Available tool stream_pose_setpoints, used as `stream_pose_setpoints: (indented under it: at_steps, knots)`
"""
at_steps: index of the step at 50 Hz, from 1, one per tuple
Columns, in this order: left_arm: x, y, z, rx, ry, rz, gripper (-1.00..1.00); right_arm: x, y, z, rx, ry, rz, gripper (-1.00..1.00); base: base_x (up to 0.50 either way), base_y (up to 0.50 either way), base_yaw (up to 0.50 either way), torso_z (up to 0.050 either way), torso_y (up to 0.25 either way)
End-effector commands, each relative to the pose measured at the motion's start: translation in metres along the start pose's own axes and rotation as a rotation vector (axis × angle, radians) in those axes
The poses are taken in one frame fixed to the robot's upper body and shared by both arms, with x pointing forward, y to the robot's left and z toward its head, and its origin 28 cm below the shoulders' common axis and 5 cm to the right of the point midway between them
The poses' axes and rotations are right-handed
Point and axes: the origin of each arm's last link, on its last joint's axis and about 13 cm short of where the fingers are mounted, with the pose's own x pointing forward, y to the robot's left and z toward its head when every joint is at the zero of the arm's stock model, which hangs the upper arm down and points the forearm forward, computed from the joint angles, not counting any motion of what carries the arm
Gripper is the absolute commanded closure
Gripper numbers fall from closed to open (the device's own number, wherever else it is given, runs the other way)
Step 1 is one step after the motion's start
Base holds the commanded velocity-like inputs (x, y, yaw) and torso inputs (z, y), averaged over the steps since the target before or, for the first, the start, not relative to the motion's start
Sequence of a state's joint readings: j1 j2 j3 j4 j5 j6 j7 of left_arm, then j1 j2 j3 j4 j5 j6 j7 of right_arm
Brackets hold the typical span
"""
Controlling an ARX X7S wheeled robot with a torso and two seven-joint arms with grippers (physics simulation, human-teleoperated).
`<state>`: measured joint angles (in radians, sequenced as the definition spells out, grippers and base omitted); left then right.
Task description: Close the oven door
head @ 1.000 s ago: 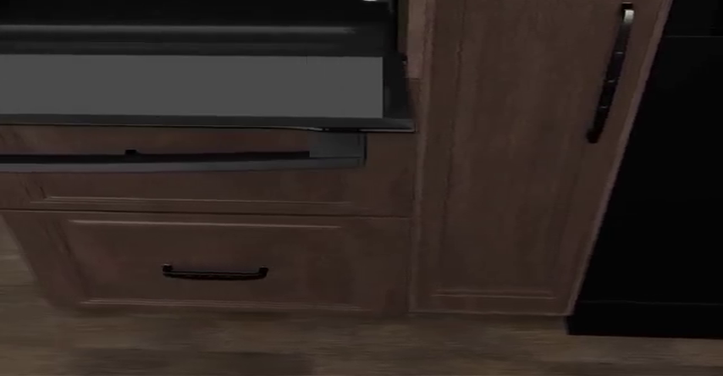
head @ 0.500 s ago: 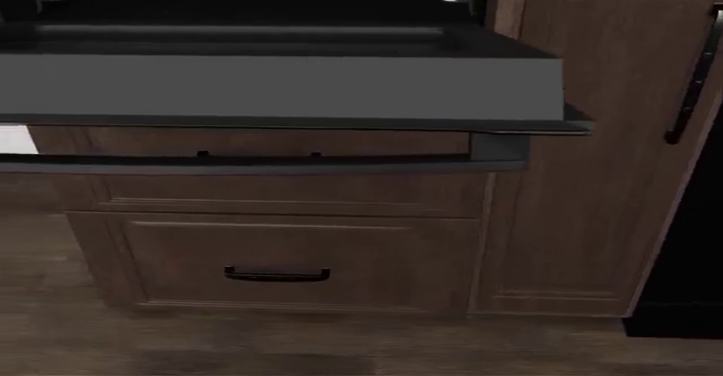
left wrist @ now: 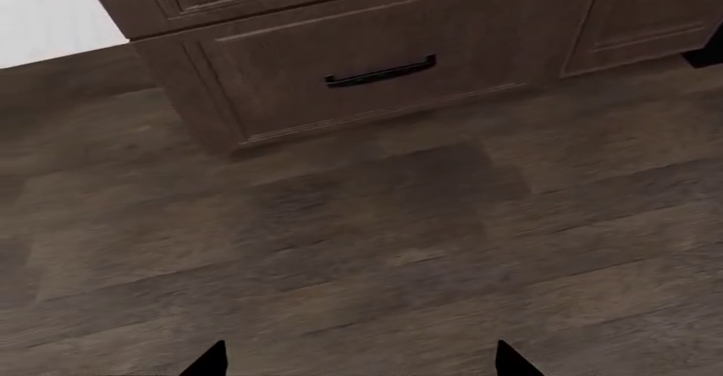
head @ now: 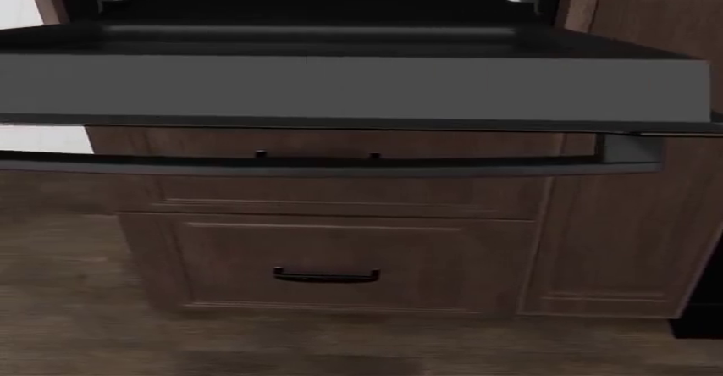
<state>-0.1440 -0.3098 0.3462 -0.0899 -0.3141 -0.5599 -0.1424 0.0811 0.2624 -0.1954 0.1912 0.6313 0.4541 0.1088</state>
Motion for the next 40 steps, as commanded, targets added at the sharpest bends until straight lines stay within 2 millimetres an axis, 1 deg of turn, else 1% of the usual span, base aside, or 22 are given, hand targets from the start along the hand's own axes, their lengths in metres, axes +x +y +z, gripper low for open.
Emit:
stream_pose_setpoints:
  at_steps: [1, 19, 34, 40]
  knots:
    - [-0.0013, -0.0003, 0.0021, 0.008, -0.014, 0.006, -1.0, -0.0005, -0.0004, 0.0001, -0.002, -0.002, 0.0, -1.0, 0.0, 0.06, 0.0, 0.0, 0.0]
    - [0.0001, -0.0002, -0.0001, 0.011, -0.011, 0.007, -1.0, 0.0006, -0.0002, -0.0006, -0.003, -0.003, 0.014, -1.0, 0.03, 0.02, 0.0, 0.0, 0.0]
    - [-0.0016, -0.0008, 0.0012, 0.021, -0.017, 0.002, -1.0, 0.0, 0.0004, 0.0, -0.009, -0.009, 0.018, -1.0, 0.18, 0.03, 0.0, 0.0, 0.0]
    - [-0.0008, -0.0004, 0.0004, 0.018, -0.016, 0.005, -1.0, -0.0001, 0.0009, 0.0004, -0.006, -0.012, 0.02, -1.0, 0.21, 0.18, 0.0, 0.0, 0.0]
